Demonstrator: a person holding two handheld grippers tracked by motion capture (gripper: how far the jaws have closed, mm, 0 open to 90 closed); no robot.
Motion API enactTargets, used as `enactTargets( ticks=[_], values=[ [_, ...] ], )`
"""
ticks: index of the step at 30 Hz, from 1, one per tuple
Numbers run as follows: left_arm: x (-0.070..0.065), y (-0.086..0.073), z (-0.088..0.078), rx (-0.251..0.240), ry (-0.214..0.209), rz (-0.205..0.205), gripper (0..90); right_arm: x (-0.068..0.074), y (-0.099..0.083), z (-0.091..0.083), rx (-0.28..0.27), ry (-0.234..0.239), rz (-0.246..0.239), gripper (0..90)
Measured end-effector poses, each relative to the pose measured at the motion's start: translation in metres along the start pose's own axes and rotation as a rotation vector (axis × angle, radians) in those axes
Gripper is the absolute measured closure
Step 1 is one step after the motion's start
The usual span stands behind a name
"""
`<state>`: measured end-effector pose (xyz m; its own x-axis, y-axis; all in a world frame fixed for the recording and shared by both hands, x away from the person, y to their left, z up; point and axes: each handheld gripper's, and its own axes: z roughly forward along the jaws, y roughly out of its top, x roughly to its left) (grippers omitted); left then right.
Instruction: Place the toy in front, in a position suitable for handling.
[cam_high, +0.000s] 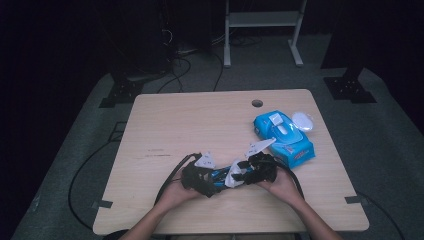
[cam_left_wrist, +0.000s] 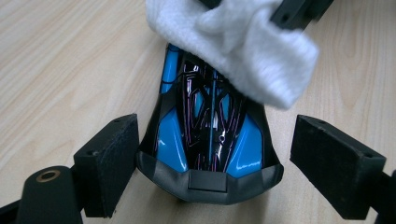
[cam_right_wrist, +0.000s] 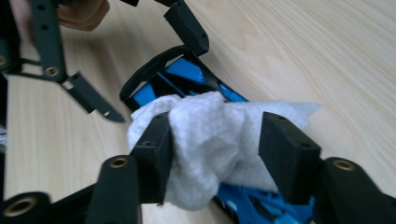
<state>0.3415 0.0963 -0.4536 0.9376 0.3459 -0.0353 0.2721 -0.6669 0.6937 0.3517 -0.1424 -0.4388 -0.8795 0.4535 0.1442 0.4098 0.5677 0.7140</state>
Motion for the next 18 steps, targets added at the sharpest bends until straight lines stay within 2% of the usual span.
enactTargets(
  ticks=[1, 3, 4, 5, 6, 8, 12, 15, 16, 18],
  values=[
    [0.0, 0.0, 0.0, 0.0, 0.0, 0.0, 15.2, 0.0, 0.0, 0.0, 0.0, 0.0, 0.0, 43.6],
    [0.005, -0.001, -0.002, -0.005, -0.034, -0.013, 15.3, 0.001, 0.001, 0.009, 0.003, -0.003, -0.015, 45.3],
    [0.005, -0.002, -0.002, -0.014, -0.037, -0.027, 15.2, 0.001, 0.001, 0.011, 0.009, -0.009, -0.017, 46.8],
    [0.005, -0.002, -0.002, -0.014, -0.037, -0.027, 15.2, 0.001, 0.001, 0.011, 0.009, -0.009, -0.017, 46.8],
    [0.007, -0.003, -0.003, -0.007, -0.007, -0.026, 12.8, 0.001, 0.0, 0.012, -0.004, -0.014, -0.027, 53.0],
    [0.007, -0.003, -0.001, 0.003, -0.005, -0.032, 9.2, 0.0, -0.001, 0.011, -0.015, 0.0, -0.018, 62.3],
    [0.007, -0.002, 0.003, 0.033, -0.007, -0.011, 9.5, 0.0, -0.002, 0.01, -0.021, 0.004, -0.009, 66.1],
    [0.01, -0.001, 0.006, 0.051, -0.013, -0.003, 15.6, -0.001, -0.003, 0.01, -0.027, 0.005, -0.013, 69.1],
    [0.012, -0.001, 0.008, 0.058, -0.034, -0.014, 15.7, -0.001, -0.004, 0.008, -0.021, 0.007, -0.01, 72.2],
    [0.012, 0.0, 0.008, 0.051, -0.046, -0.011, 17.7, -0.002, -0.005, 0.006, -0.016, 0.006, -0.009, 72.4]
  ],
)
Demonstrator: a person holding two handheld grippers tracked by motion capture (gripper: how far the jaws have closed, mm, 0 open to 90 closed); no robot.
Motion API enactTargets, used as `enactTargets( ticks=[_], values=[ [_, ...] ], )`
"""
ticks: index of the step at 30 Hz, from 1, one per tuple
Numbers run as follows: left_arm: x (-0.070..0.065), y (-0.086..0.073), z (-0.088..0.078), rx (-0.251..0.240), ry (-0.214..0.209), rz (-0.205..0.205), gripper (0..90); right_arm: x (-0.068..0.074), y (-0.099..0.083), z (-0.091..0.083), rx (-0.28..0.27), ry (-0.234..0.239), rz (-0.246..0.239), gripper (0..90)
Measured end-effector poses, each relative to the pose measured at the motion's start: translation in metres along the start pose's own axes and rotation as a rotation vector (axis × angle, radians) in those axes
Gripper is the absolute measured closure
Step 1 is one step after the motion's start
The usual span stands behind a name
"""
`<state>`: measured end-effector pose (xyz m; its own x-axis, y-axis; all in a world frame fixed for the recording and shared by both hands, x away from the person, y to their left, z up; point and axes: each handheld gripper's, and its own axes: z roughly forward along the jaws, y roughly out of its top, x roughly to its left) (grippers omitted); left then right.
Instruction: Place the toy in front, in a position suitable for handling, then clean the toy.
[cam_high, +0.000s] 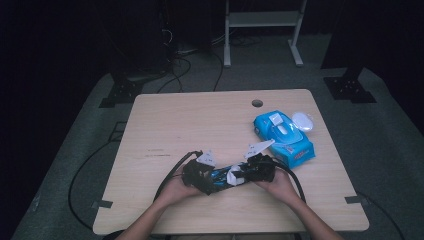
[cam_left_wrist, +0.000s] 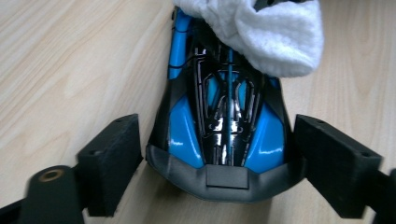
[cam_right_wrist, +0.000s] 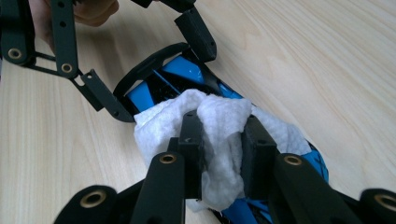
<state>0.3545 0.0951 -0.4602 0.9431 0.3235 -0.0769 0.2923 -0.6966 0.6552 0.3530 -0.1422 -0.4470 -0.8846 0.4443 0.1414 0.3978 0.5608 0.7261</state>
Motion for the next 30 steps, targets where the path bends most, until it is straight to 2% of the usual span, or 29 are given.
enactTargets(
  ticks=[3, 5, 7, 10, 12, 18, 21, 24, 27, 30],
  values=[
    [0.0, 0.001, 0.001, -0.009, -0.001, 0.011, 20.0, -0.001, -0.003, -0.003, 0.006, -0.005, -0.008, 72.7],
    [0.001, 0.003, 0.004, -0.012, -0.018, 0.009, 21.0, -0.004, -0.011, -0.01, 0.014, -0.027, -0.006, 73.7],
    [0.002, 0.005, 0.005, -0.011, -0.024, 0.015, 21.7, -0.008, -0.02, -0.015, 0.013, -0.036, 0.018, 74.2],
    [0.0, 0.009, 0.01, -0.027, -0.003, 0.038, 20.7, -0.011, -0.028, -0.021, -0.008, -0.049, 0.066, 74.4],
    [0.0, 0.012, 0.013, -0.001, -0.002, 0.047, 19.3, -0.011, -0.029, -0.021, -0.015, -0.05, 0.073, 74.8],
    [0.002, 0.011, 0.015, -0.011, -0.003, 0.041, 15.7, -0.011, -0.032, -0.02, -0.039, -0.049, 0.084, 75.2],
    [0.002, 0.012, 0.018, 0.0, -0.001, 0.055, 15.2, -0.008, -0.034, -0.021, -0.049, -0.073, 0.084, 75.4],
    [0.001, 0.013, 0.017, 0.001, -0.024, 0.065, 20.8, -0.008, -0.037, -0.022, -0.065, -0.078, 0.087, 75.3],
    [0.001, 0.012, 0.017, 0.005, -0.028, 0.058, 22.7, -0.008, -0.039, -0.022, -0.079, -0.073, 0.104, 75.4],
    [0.0, 0.014, 0.017, 0.018, -0.019, 0.068, 23.4, -0.006, -0.036, -0.021, -0.065, -0.087, 0.099, 76.3]
  ],
)
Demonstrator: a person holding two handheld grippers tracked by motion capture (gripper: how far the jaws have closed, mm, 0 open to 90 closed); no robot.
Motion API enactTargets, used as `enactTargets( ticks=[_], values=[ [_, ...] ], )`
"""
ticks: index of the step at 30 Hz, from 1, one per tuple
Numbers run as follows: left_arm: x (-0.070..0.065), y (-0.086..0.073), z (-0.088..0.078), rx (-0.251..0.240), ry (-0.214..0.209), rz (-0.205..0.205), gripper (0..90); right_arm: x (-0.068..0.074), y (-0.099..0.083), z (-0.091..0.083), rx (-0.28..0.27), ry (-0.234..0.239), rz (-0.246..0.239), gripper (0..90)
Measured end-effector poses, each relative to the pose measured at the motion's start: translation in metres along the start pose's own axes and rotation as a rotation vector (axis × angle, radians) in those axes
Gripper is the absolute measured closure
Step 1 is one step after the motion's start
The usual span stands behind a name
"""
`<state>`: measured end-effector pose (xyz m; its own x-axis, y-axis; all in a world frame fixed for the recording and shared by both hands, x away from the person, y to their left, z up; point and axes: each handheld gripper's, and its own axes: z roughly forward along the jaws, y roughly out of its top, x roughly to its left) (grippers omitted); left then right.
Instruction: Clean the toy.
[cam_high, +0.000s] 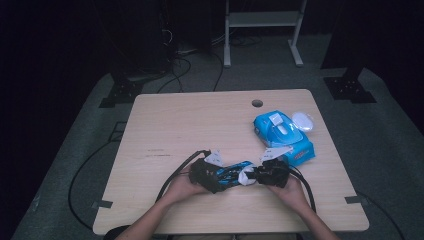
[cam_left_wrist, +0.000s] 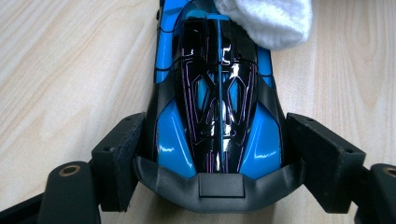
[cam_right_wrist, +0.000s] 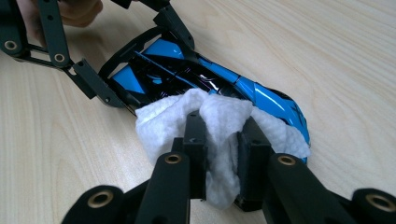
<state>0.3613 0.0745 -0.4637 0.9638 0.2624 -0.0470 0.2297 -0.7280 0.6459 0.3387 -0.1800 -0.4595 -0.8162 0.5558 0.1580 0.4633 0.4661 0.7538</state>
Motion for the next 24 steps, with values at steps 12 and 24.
enactTargets(
  ticks=[12, 24],
  values=[
    [-0.001, -0.001, -0.001, 0.013, 0.011, 0.006, 23.6, 0.01, 0.008, 0.007, -0.001, 0.013, -0.039, 77.8],
    [-0.007, -0.002, -0.003, 0.056, 0.074, 0.016, 22.6, -0.011, -0.003, -0.007, 0.012, -0.071, 0.03, 78.2]
  ],
)
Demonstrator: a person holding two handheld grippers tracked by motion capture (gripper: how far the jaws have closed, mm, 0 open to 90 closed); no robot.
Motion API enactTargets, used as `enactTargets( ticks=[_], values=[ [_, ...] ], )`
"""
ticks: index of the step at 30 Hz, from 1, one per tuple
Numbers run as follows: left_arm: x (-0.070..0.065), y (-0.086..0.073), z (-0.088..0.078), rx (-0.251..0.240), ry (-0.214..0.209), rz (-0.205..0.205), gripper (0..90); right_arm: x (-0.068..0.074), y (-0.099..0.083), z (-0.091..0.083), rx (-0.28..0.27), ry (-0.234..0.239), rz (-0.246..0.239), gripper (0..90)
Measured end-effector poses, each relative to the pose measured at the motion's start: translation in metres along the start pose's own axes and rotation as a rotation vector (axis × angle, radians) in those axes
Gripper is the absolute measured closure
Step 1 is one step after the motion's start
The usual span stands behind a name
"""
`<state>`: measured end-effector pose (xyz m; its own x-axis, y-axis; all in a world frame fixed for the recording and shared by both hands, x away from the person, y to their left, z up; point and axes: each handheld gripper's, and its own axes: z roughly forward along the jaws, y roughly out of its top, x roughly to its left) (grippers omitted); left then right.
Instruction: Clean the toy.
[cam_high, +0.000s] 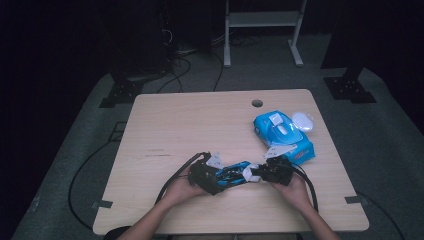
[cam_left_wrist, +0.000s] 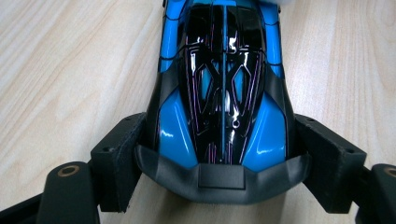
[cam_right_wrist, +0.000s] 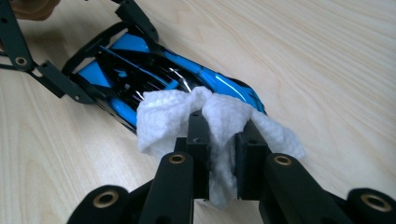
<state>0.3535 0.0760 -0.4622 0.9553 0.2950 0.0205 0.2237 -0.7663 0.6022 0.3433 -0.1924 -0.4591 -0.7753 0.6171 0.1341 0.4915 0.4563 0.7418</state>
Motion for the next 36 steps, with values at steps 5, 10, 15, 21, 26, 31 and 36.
enactTargets(
  ticks=[5, 10, 15, 21, 26, 31, 36],
  values=[
    [0.002, -0.002, 0.0, -0.005, -0.026, -0.016, 23.6, -0.004, -0.002, -0.002, 0.01, -0.017, 0.015, 78.3],
    [0.004, -0.001, 0.0, 0.003, -0.035, -0.012, 24.0, -0.001, -0.001, -0.001, 0.022, -0.04, 0.044, 79.5],
    [0.003, 0.001, 0.002, -0.002, -0.033, -0.012, 24.0, 0.01, 0.005, 0.004, -0.005, 0.016, 0.034, 79.6],
    [0.004, -0.001, 0.001, -0.008, -0.037, -0.018, 24.0, 0.03, 0.013, 0.013, -0.019, 0.064, -0.039, 79.3],
    [0.003, -0.001, 0.001, -0.008, -0.031, -0.017, 23.9, 0.014, 0.006, 0.005, 0.012, 0.001, -0.013, 79.4],
    [0.001, -0.002, 0.0, -0.005, -0.016, -0.047, 23.6, 0.002, 0.0, -0.003, 0.025, -0.052, 0.02, 79.4],
    [0.003, -0.005, -0.002, 0.008, -0.03, -0.085, 23.7, -0.003, 0.004, 0.0, 0.021, -0.061, 0.04, 79.2]
  ],
)
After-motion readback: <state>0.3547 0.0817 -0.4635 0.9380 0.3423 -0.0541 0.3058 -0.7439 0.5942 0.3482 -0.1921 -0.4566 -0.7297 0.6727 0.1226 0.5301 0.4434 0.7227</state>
